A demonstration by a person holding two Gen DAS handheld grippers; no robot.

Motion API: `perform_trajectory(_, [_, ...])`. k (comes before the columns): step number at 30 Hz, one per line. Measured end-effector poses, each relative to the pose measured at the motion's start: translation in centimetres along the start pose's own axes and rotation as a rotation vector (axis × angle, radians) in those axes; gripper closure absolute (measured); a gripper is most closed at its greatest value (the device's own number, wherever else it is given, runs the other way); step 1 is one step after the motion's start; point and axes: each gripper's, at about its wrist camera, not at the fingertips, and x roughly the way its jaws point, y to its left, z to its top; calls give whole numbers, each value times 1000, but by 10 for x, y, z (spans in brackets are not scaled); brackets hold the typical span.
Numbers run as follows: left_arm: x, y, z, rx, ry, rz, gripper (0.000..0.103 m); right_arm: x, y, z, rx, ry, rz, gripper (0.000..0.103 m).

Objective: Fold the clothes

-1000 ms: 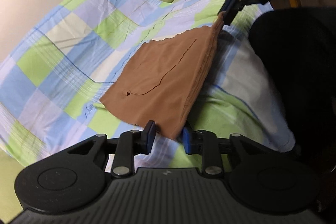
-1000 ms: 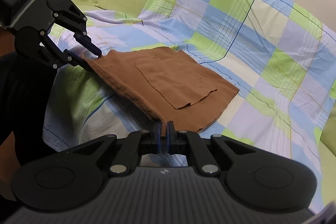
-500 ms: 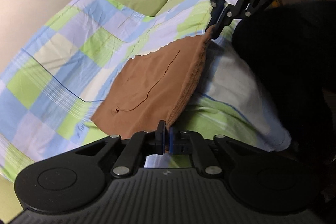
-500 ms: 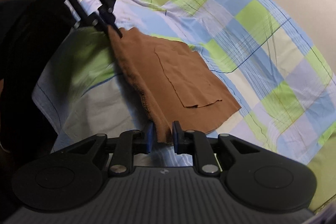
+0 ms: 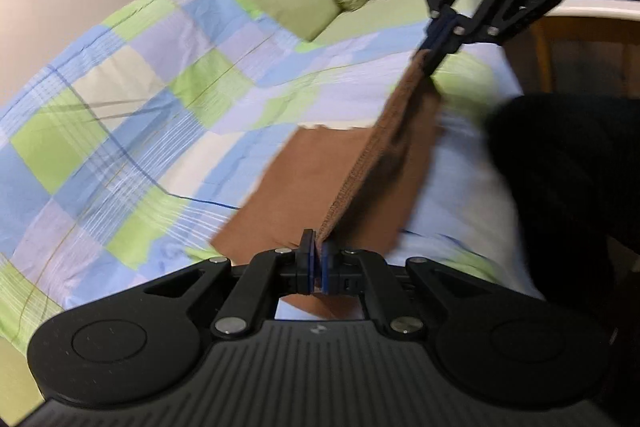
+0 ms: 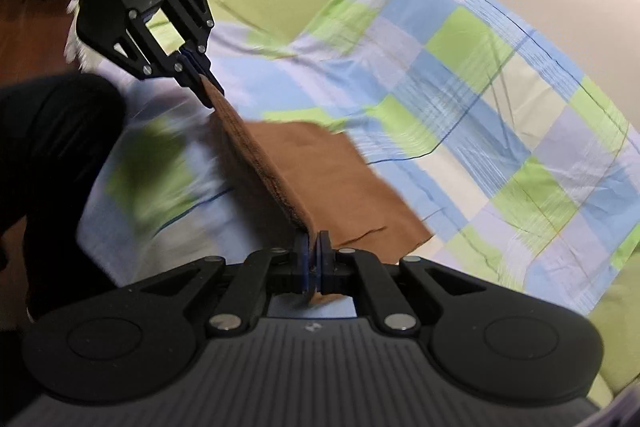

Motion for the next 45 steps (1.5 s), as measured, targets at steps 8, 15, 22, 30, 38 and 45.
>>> perform_trajectory(8, [105,97,8,-137,112,-121,103,90,-107,-4,263,74,123,101])
perform_trajectory(15, [156,117,-11,-190,160,-174,102,160,-161,-25,435,143,201,101])
perform_trajectory(22, [161,128,-15,-225,140,-164,99,167,-173,-37,522,86,203,101])
perform_trajectory(30, [163,142,-20,-299,134,-131,78,178,-182,-52,614,76,175,93])
perform_trajectory(38, [168,146,-24,-333,143,-129,78,180,-185,-54,653,36,132,99])
perform_trajectory(45, [172,144,-27,-327,149,-123,77,190,-187,-54,670,60,93,99])
